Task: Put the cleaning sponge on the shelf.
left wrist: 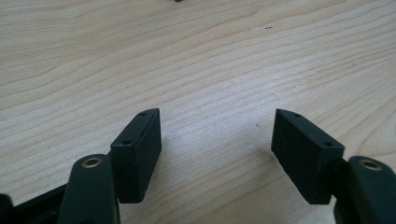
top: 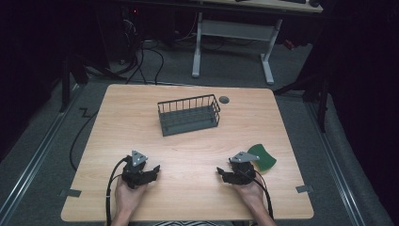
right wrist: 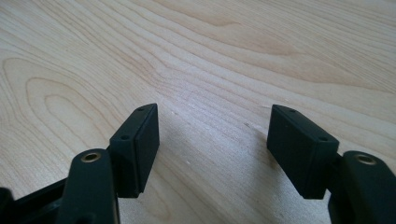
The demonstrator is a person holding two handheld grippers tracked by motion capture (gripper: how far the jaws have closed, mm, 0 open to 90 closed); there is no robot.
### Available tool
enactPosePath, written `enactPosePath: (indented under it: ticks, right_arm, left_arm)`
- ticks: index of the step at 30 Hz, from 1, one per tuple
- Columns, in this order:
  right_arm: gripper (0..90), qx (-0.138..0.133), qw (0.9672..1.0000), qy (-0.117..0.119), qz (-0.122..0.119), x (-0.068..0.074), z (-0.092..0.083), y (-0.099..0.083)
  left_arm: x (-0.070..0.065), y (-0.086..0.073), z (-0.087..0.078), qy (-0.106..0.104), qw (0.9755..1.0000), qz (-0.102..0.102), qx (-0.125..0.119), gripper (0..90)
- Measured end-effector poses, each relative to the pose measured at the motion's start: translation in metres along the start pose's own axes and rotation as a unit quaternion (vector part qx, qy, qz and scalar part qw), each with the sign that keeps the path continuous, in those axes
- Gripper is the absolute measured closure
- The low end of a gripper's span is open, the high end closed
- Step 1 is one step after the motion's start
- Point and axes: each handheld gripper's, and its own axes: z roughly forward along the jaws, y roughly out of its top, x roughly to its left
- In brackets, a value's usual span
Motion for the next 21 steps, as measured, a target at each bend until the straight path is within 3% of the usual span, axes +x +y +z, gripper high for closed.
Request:
enactPosePath:
  ticks: [3, 6, 12, 17, 21]
  right_arm:
    - [37.3, -0.003, 1.0, 0.003, 0.003, 0.0, -0.001, 0.0]
    - [41.1, -0.011, 0.9999, 0.009, 0.01, 0.002, -0.001, -0.001]
    - [44.8, -0.013, 0.9998, 0.011, 0.012, 0.003, 0.003, 0.003]
    - [46.2, -0.024, 0.9992, 0.021, 0.025, 0.0, -0.004, 0.005]
    - [48.5, -0.037, 0.9985, 0.022, 0.033, -0.009, -0.016, 0.015]
  left_arm:
    - [0.0, -0.002, -0.002, -0.006, 1.0, -0.004, -0.003, 34.0]
    - [0.002, -0.002, -0.003, -0.026, 0.9996, -0.006, -0.008, 35.0]
    - [0.004, 0.002, -0.003, -0.016, 0.9999, -0.005, -0.001, 36.0]
    - [0.003, 0.013, -0.009, -0.021, 0.9993, -0.018, -0.025, 35.1]
    - [-0.002, 0.028, -0.01, -0.013, 0.9991, -0.005, -0.039, 33.5]
